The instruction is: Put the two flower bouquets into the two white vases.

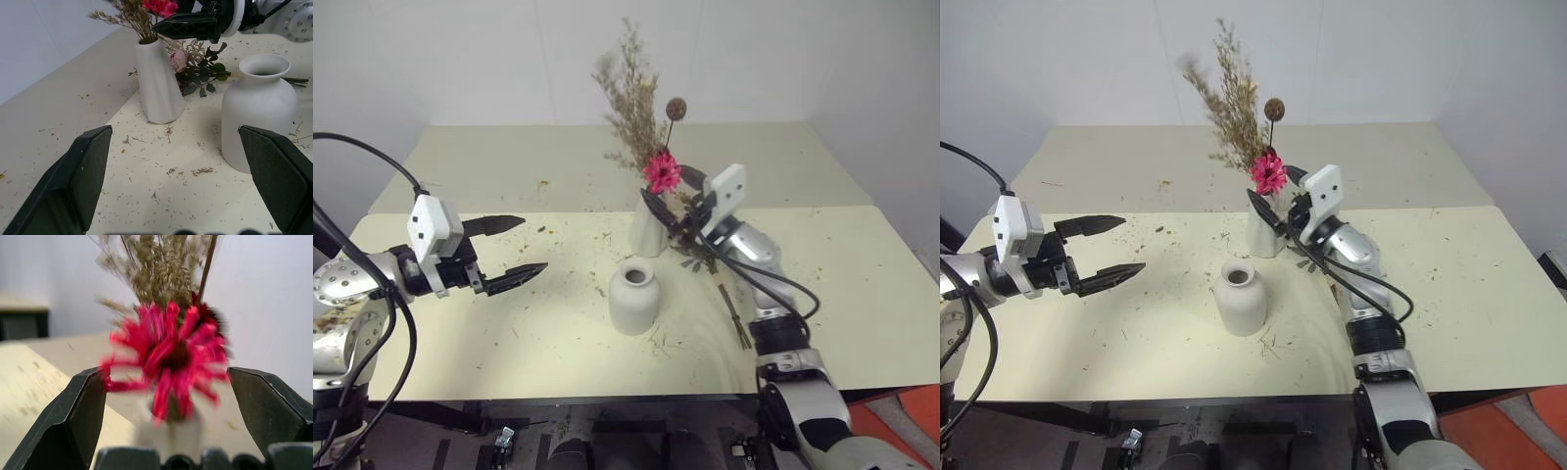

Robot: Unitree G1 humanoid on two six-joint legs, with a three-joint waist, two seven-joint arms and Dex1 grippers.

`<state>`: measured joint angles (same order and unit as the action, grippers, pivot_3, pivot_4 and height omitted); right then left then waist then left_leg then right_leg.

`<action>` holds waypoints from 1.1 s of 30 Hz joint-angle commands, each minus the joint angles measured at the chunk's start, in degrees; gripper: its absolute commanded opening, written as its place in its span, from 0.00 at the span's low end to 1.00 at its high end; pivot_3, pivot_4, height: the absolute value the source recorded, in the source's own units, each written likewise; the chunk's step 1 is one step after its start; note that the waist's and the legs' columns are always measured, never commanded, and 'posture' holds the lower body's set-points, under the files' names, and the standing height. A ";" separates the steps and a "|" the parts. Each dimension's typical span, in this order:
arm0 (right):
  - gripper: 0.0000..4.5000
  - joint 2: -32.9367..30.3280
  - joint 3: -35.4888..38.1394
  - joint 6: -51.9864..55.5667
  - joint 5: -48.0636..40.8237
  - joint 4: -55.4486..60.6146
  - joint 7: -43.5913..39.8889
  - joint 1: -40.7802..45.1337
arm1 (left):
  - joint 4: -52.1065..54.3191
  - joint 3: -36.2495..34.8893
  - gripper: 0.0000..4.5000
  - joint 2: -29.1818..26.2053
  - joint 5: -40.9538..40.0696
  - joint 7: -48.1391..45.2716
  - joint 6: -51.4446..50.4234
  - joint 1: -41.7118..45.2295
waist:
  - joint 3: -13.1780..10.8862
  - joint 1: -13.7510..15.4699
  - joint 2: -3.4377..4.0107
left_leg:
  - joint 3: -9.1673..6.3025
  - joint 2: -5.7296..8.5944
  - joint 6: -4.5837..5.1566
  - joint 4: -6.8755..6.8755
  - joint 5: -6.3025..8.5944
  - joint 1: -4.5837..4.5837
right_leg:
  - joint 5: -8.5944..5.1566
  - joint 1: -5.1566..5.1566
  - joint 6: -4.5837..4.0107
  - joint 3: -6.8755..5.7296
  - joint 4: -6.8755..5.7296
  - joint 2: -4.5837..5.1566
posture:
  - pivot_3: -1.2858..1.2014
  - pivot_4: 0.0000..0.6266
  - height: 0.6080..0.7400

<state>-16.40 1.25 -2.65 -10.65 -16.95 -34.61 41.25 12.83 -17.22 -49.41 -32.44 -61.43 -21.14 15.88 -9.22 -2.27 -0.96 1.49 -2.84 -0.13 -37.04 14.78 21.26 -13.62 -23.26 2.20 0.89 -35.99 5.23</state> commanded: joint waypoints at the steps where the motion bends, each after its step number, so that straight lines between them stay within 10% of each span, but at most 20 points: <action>1: 1.00 -7.95 -0.90 3.56 2.88 8.18 -3.75 -2.53 | 0.59 -0.28 1.00 -0.68 0.33 -0.10 1.53 1.05 | 0.00 0.16 0.00 | 0.00 0.00 0.00 0.00 0.00 0.00 | 0.00 0.00 0.00 0.00 0.01 0.00 | 0.52 0.24 1.00; 11: 1.00 -24.79 2.19 38.48 -5.49 34.11 -8.92 -13.97 | 0.42 0.35 1.00 -0.17 1.03 0.02 2.57 0.52 | 0.02 0.11 -0.04 | 0.00 0.00 0.01 -0.02 0.01 -0.07 | -0.02 0.02 -0.01 0.04 0.21 -0.04 | 0.52 0.24 1.00; 27: 1.00 -22.19 -3.98 66.59 -6.32 28.70 0.09 -6.85 | 0.69 1.21 1.00 0.36 1.49 0.70 2.57 0.29 | 0.04 1.11 -0.08 | -0.01 0.02 0.02 -0.03 0.01 -0.07 | -0.03 0.02 -0.04 0.04 0.24 -0.05 | 0.52 0.24 1.00; 33: 0.63 -24.21 -7.83 69.70 -7.16 25.62 -2.84 -4.51 | 2.64 -0.89 1.00 0.17 0.68 1.12 2.24 -1.64 | 0.04 1.29 -0.08 | -0.02 0.02 0.02 -0.03 0.01 -0.04 | -0.03 0.01 -0.04 0.03 0.25 -0.05 | 0.52 0.24 1.00</action>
<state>-39.63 -7.15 65.95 -17.14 8.25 -36.70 35.24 13.18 -15.54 -48.32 -30.91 -60.74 -19.70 14.37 -9.18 -0.98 -1.04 1.48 -2.82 -0.10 -37.07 14.79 21.22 -13.65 -23.25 2.16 0.92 -35.73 5.18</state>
